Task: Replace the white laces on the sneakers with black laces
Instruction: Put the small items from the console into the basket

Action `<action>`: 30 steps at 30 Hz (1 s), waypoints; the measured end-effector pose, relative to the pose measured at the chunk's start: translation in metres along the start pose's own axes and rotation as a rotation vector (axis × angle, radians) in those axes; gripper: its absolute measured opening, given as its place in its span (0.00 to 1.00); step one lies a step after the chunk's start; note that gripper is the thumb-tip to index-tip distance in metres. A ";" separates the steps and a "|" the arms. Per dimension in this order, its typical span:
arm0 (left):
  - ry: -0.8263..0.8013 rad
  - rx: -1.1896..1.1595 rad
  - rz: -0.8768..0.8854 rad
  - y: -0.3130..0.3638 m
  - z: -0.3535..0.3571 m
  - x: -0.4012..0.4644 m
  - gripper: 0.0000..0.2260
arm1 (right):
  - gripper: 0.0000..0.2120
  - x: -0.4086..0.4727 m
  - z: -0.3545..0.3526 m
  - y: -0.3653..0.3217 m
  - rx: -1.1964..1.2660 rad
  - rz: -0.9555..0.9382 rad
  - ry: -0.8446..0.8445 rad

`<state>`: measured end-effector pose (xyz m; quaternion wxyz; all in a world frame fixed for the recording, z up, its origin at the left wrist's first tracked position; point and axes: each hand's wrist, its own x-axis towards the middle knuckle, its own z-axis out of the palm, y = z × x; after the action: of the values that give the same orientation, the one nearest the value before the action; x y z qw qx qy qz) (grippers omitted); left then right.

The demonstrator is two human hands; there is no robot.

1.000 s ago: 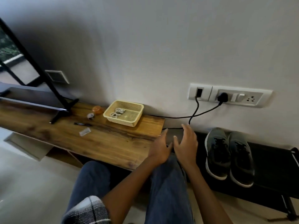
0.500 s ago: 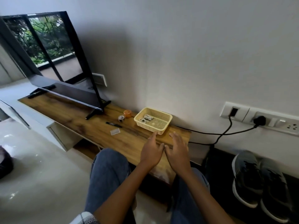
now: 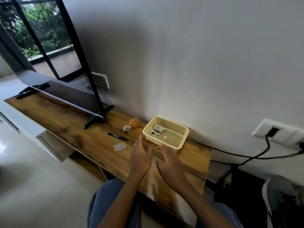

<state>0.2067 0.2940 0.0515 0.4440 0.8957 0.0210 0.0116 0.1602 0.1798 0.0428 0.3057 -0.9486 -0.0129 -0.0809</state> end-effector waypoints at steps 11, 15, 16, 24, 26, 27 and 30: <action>0.095 -0.107 -0.181 -0.026 0.028 0.111 0.29 | 0.24 0.141 0.060 0.026 0.058 -0.070 0.005; 0.116 -0.074 -0.194 -0.032 0.040 0.125 0.24 | 0.21 0.186 0.076 0.032 0.027 -0.131 -0.029; 0.129 -0.072 -0.181 -0.036 0.043 0.128 0.23 | 0.20 0.197 0.078 0.032 0.011 -0.141 -0.037; 0.194 -0.223 -0.265 -0.058 0.058 0.147 0.25 | 0.28 0.277 0.112 0.011 -0.121 -0.209 -0.268; 0.180 -0.246 -0.283 -0.058 0.061 0.149 0.25 | 0.31 0.288 0.122 0.009 -0.189 -0.196 -0.342; 0.179 -0.248 -0.299 -0.057 0.061 0.150 0.25 | 0.32 0.293 0.128 0.009 -0.234 -0.192 -0.385; 0.185 -0.244 -0.330 -0.057 0.057 0.151 0.25 | 0.31 0.300 0.140 0.014 -0.326 -0.183 -0.484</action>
<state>0.3581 0.2904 -0.0279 0.5413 0.8148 0.2063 0.0231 0.4772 0.2425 -0.0290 0.1292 -0.9718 -0.1573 0.1191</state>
